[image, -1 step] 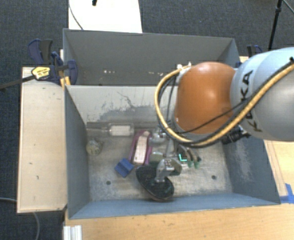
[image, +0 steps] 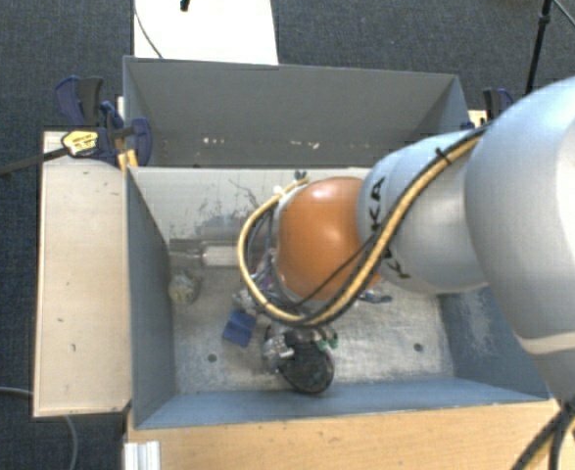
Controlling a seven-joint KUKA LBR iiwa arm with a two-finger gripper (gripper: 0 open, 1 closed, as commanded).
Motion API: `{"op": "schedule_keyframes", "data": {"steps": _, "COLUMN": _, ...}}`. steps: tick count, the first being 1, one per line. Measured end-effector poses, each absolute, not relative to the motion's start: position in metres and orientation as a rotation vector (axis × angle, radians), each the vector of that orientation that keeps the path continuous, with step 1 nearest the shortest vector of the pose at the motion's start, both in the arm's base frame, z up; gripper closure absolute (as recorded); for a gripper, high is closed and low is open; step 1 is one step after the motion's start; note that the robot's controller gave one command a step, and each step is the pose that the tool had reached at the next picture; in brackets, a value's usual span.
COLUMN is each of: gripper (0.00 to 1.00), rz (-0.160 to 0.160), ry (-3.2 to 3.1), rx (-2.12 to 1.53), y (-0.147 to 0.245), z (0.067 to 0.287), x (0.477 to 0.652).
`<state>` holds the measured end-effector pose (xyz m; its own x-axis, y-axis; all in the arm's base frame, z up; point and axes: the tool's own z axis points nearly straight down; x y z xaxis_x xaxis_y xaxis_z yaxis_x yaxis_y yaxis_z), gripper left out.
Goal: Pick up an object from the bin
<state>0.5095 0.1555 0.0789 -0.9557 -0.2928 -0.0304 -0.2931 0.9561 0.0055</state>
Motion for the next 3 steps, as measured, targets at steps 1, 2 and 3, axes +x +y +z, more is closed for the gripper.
{"op": "schedule_keyframes", "data": {"steps": 1, "gripper": 0.0, "rz": 0.005, "ry": 3.064, "rx": -0.667, "y": 0.203, "z": 0.071, "x": 0.544}}
{"op": "schedule_keyframes", "data": {"steps": 2, "gripper": 1.0, "rz": 0.006, "ry": 3.065, "rx": -0.653, "y": 0.202, "z": 0.073, "x": 0.544}}
{"op": "schedule_keyframes", "data": {"steps": 3, "gripper": 1.0, "rz": 0.003, "ry": 2.98, "rx": -0.956, "y": 0.217, "z": 0.231, "x": 0.547}}
